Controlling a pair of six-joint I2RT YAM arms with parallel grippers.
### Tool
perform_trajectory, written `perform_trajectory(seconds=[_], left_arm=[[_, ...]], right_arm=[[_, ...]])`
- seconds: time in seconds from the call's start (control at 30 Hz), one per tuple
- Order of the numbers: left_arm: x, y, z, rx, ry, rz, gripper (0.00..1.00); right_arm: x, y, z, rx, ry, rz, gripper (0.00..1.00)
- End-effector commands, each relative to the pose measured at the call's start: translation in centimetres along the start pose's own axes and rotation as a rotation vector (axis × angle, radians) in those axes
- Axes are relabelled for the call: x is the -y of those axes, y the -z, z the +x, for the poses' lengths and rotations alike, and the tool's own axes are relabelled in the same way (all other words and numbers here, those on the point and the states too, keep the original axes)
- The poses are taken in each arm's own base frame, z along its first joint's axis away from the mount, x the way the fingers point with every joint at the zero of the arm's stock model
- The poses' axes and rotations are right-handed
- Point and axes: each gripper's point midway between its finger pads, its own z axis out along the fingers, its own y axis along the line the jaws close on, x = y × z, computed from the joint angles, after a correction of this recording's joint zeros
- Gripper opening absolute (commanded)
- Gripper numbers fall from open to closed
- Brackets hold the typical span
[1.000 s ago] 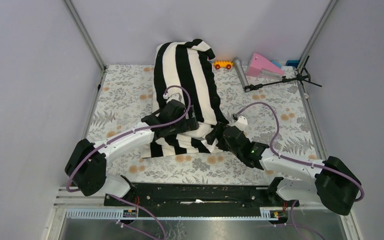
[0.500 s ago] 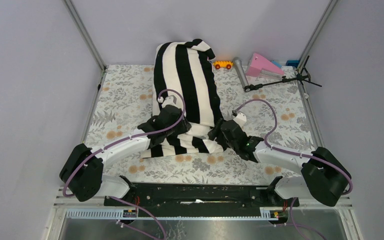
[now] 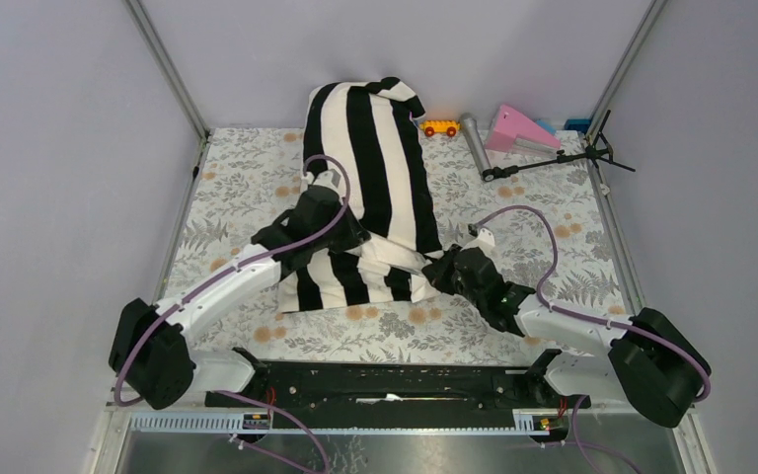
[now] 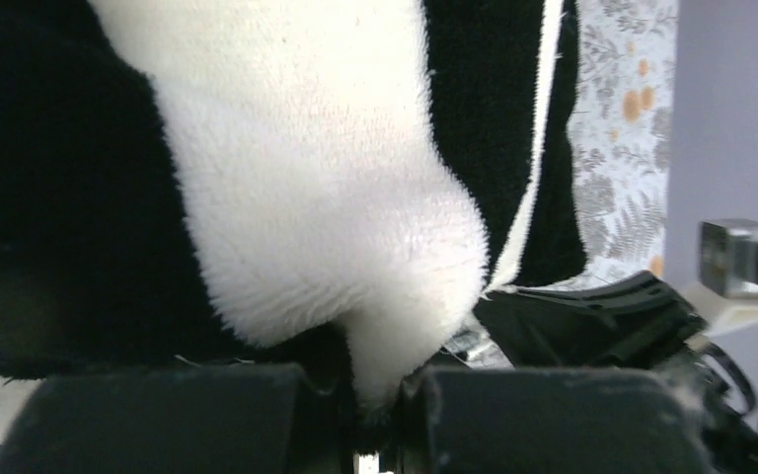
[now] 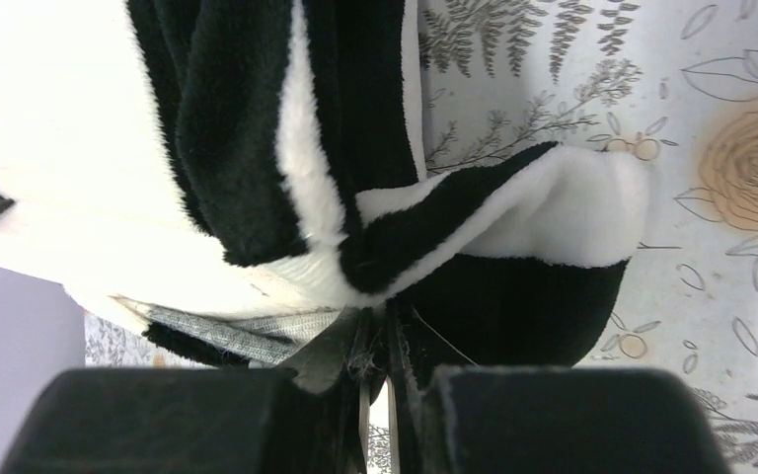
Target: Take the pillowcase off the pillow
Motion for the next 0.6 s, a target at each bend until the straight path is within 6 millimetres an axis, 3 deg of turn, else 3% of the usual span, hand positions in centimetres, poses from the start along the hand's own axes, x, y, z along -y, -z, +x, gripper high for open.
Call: perform_trajectory(seconds=[0.0,0.1,0.2,0.43,0.57], left_arm=[[6.5,5.5,-10.2,0.262,0.109,0.302,0.00],[8.8,7.2,-10.8,0.235,0.142,0.448,0.00],[9.7,8.4,-11.4,0.231,0.132,0.483,0.00],[9.5,12.3,-14.4,0.321,0.113,0.475,0.00],[8.1,12.5,-14.5,0.341,0.094,0.414,0.00]], right_arm=[[5.4,0.1,3.6,-0.132,0.092,0.143,0.09],[5.7,-0.3,4.3,-0.160,0.089,0.159,0.09],[6.3,-0.5,4.4,-0.165,0.089,0.183,0.09],[10.2,-1.2,4.9,-0.174,0.075,0.317,0.09],[11.1,-1.8,5.3,-0.217,0.061,0.361,0.02]])
